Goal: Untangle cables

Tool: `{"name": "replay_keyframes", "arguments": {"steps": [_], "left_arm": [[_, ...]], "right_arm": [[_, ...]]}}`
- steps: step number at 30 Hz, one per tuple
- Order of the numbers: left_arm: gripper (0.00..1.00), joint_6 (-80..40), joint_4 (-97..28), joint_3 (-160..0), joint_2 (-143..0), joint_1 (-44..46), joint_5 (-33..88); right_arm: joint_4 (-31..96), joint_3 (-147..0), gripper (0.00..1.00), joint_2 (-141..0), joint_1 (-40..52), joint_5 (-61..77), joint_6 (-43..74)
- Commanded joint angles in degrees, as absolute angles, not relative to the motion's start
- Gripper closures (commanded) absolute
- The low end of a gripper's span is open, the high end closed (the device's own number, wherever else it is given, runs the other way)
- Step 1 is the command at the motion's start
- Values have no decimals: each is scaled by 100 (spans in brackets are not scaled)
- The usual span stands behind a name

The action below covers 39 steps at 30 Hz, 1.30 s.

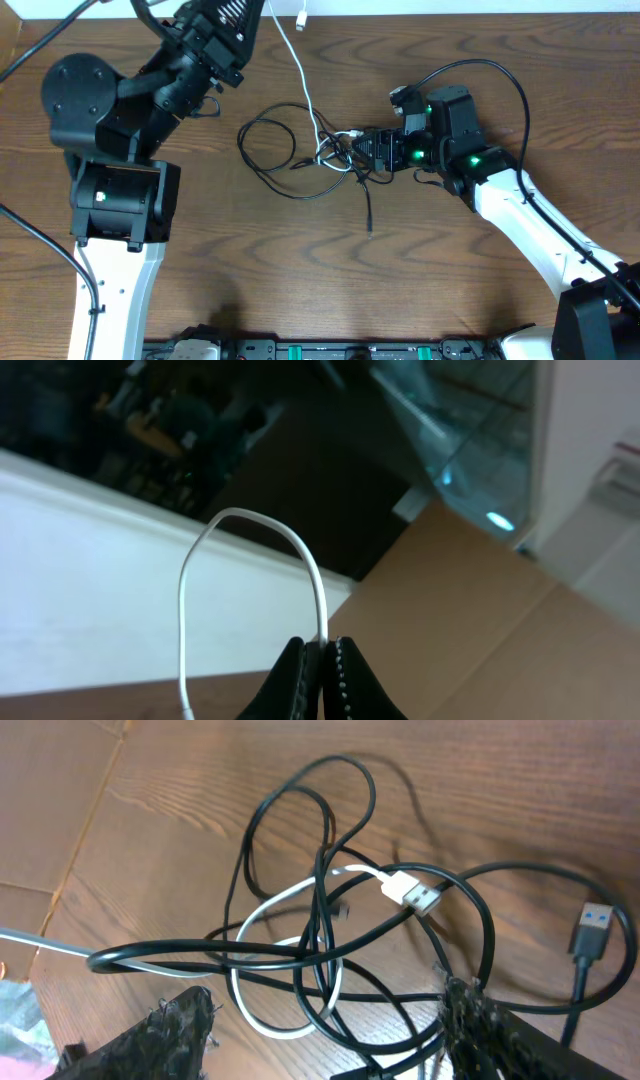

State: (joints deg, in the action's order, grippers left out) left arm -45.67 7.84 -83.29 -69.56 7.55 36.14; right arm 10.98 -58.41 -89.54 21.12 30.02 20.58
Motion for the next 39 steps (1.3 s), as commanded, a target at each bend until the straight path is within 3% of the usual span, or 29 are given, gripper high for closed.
{"name": "replay_keyframes", "arguments": {"steps": [1, 20, 31, 36, 39], "left_arm": [[93, -5240, 1111, -8405, -6827, 729, 3712], [93, -5603, 1549, -8466, -6862, 729, 3688], [93, -5603, 1420, -8466, -6875, 729, 3691], [93, -5607, 1380, -8466, -6875, 729, 3693], [93, -5607, 1380, -8466, -6875, 729, 3697]], "right_arm": [[1024, -5846, 29, -8962, 2147, 3055, 2032], [427, -5846, 25, -8965, 2154, 3833, 1533], [1002, -5843, 27, -8967, 2241, 4405, -615], [622, -5843, 23, -9174, 2355, 4410, -694], [8, -5846, 26, -9644, 2545, 4403, -687]]}}
